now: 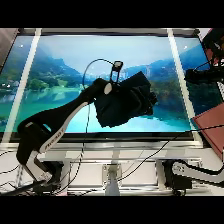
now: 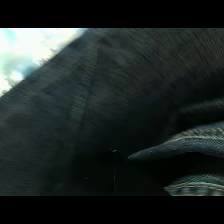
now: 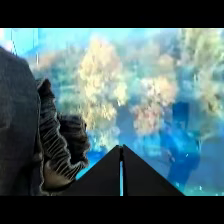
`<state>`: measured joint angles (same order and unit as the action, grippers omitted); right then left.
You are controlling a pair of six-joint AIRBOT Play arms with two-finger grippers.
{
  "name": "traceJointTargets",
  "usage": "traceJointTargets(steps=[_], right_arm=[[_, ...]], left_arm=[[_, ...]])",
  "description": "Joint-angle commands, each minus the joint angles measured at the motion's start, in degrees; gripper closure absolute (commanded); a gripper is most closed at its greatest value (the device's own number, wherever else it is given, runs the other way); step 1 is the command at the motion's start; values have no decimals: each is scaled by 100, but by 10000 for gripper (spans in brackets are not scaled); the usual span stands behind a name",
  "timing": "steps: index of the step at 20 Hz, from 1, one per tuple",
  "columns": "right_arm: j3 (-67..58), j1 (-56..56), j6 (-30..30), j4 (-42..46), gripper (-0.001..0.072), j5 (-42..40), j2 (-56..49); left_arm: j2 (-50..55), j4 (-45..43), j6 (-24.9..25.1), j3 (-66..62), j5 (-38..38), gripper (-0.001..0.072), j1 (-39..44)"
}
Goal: Fold the clothes and pants, and hang the long-sleeved shirts on hangers.
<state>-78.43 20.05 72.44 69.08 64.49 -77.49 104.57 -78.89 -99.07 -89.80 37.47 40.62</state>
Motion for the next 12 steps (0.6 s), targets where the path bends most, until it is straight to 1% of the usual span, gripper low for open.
traceJointTargets(steps=[1, 2, 5, 6, 7, 9, 10, 12], right_arm=[[4, 0, -15, -63, 662, -249, -127], [4, 0, -15, -153, 662, -219, -195], [2, -11, -74, -619, 662, 46, -389], [2, -11, -341, -879, 660, 168, -433], [2, -11, -667, -1239, 633, 341, -474], [2, -11, -1150, -1888, 274, 542, -531], [0, -39, -1377, -2087, 201, 592, -555], [0, -201, -1580, -1985, 159, 649, -647]], left_arm=[[120, 382, 11, -166, 181, 686, 363], [59, 669, 70, -166, 188, 686, 501], [-125, 1403, 487, -166, 234, 686, 1021], [-144, 1521, 503, -166, 332, 686, 1211], [-144, 1545, 507, -164, 487, 685, 1412], [-155, 1211, 654, -164, 776, 685, 1685], [-199, 1001, 651, -164, 901, 685, 1720], [-448, 625, 651, -164, 1224, 685, 1661]])
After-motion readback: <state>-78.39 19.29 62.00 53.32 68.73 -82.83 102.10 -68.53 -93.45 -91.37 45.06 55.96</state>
